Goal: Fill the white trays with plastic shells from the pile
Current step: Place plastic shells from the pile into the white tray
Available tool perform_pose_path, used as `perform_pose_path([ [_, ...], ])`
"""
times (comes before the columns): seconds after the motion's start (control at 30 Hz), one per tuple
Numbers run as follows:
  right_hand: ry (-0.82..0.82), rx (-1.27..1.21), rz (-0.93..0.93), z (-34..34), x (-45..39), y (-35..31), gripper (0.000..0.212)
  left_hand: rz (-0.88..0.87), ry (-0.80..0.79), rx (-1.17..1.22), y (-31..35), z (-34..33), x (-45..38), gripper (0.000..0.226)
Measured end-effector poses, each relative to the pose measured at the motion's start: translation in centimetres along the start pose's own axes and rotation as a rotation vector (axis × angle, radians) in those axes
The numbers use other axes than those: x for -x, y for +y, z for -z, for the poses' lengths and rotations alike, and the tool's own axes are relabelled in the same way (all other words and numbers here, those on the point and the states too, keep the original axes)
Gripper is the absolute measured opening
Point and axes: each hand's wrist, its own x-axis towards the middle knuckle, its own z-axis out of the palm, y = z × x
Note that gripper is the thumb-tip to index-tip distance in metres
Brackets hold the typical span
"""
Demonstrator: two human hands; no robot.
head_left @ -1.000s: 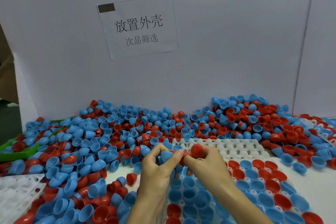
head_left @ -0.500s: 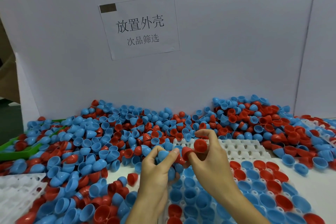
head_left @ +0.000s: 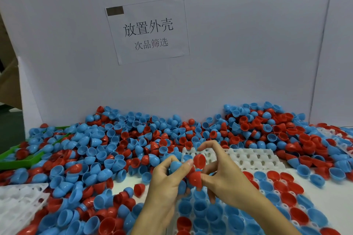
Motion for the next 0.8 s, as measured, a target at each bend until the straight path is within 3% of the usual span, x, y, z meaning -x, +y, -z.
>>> perform_pose_path([
  [0.13, 0.231, -0.063, 0.082, -0.9, -0.4, 0.1, 0.052, 0.032, -0.009, 0.014, 0.0, -0.5, 0.2, 0.041],
  [0.3, 0.346, -0.045, 0.194, -1.9, 0.0, 0.3, 0.049, 0.052, -0.012, 0.136, 0.5, -0.7, 0.3, 0.044],
  [0.47, 0.359, 0.046, 0.301, -2.2, 0.0, -0.1, 0.043, 0.067, -0.026, 0.184, 0.5, -0.8, 0.3, 0.046],
  [0.57, 0.354, 0.100, 0.305, -2.3, -0.1, -0.2, 0.056, 0.066, -0.025, 0.185, 0.5, -0.7, 0.3, 0.049],
  [0.8, 0.367, 0.178, 0.295, -2.0, -0.3, -0.1, 0.055, 0.036, 0.003, 0.177, 0.3, -0.4, 0.0, 0.034],
])
